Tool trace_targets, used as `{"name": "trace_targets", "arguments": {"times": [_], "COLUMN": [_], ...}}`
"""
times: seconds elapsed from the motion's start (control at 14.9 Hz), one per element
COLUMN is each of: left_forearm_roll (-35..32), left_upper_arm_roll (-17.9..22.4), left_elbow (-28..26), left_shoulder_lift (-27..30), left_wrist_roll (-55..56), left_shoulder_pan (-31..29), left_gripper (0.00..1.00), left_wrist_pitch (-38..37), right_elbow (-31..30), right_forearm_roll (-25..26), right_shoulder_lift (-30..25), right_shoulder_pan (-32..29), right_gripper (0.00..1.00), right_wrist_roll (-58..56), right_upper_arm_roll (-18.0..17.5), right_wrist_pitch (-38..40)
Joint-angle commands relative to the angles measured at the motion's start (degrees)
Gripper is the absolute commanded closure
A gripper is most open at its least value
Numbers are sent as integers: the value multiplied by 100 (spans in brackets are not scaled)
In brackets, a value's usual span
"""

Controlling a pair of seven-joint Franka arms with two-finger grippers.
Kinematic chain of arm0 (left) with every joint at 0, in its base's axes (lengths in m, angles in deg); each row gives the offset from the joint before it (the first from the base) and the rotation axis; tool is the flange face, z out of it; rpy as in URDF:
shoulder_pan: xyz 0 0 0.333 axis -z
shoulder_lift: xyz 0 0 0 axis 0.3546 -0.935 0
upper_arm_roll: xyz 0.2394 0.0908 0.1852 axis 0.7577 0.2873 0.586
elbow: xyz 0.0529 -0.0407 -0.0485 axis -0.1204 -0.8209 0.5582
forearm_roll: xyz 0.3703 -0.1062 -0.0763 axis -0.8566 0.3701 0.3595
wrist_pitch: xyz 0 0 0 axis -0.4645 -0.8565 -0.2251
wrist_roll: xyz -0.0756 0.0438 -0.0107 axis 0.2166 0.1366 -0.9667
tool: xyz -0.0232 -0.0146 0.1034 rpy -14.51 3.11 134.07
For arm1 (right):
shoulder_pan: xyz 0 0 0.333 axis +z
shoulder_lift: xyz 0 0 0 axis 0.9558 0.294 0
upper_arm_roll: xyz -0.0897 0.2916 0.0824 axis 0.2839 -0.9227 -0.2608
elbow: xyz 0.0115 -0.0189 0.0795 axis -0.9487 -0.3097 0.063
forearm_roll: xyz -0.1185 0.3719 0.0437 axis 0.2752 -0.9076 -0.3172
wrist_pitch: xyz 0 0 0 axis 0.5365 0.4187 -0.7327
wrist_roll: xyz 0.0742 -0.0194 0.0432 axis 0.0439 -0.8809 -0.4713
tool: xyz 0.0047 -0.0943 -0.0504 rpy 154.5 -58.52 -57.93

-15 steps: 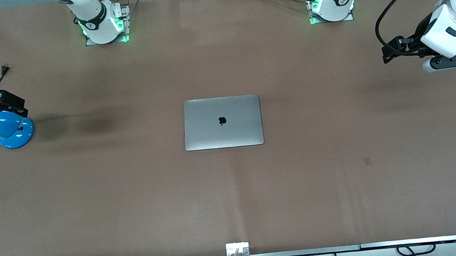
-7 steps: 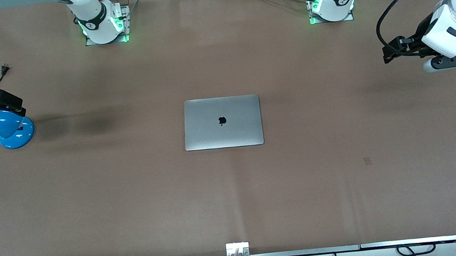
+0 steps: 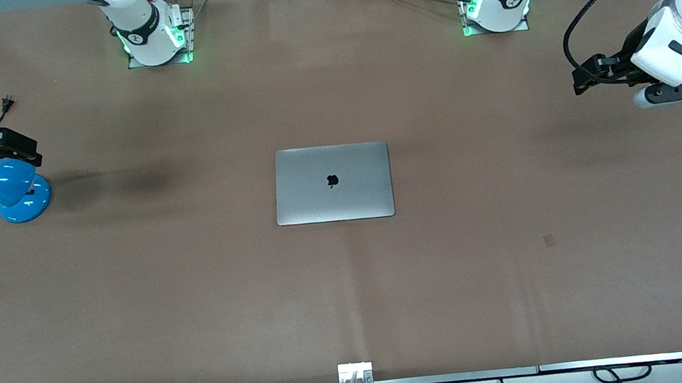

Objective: Close laptop with both arms from behind

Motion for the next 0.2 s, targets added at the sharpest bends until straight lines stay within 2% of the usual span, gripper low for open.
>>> {"name": "trace_targets", "arguments": {"times": [0.0,0.13], "left_forearm_roll": [8,8], "left_upper_arm_roll": [-35,-35], "left_elbow": [-69,-69], "left_shoulder_lift": [106,106], "left_wrist_roll": [19,18], "left_shoulder_pan": [-39,-48], "left_gripper": [0,0], "left_wrist_pitch": [2,2], "right_elbow": [-78,-96], "right_forearm_roll": [-93,-93], "right_shoulder_lift": [-215,-224], "right_shoulder_pan": [-117,-126], "right_gripper": [0,0], "right_wrist_roll": [-73,-73], "right_upper_arm_roll": [-108,-108], "right_wrist_pitch": [75,74]}}
